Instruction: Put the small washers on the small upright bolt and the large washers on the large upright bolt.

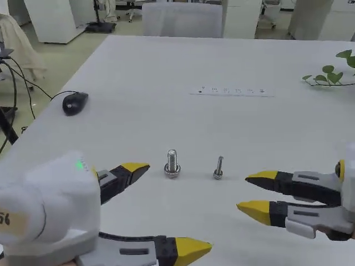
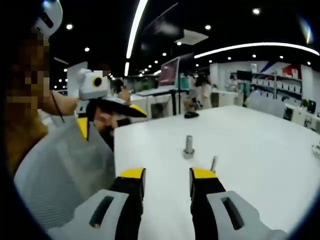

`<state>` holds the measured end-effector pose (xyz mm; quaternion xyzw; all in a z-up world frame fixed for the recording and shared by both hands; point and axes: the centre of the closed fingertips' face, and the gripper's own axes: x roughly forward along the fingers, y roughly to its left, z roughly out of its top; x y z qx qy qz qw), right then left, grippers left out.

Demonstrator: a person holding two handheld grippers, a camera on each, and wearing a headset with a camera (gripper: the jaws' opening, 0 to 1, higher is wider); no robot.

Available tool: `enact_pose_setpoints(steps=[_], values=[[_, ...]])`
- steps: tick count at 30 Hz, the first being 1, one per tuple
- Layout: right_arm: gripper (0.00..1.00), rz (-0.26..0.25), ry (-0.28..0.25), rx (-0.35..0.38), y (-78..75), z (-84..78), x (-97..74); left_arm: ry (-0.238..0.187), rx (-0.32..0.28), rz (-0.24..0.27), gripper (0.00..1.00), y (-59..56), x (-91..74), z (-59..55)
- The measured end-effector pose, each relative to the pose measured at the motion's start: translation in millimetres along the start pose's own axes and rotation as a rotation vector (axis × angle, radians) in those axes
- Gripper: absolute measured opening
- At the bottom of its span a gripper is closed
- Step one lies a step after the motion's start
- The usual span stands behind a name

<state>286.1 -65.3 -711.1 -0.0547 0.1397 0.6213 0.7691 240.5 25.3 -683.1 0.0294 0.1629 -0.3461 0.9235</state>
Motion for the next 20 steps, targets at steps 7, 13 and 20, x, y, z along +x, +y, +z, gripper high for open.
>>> enact_pose_setpoints(steps=[7,13,20], values=[[0.41,-0.074,-0.053,0.049,8.5,-6.6,-24.6,-0.054,-0.051,0.003,0.94,5.9,-4.6,8.0],[0.49,-0.111,-0.089,0.071,14.5,-8.2,-33.0,-0.083,-0.078,0.028,0.94,11.6,-14.6,7.9],[0.57,-0.120,-0.077,0.085,10.8,-10.3,-26.5,-0.046,-0.123,0.057,0.95,16.8,-19.5,-10.0]])
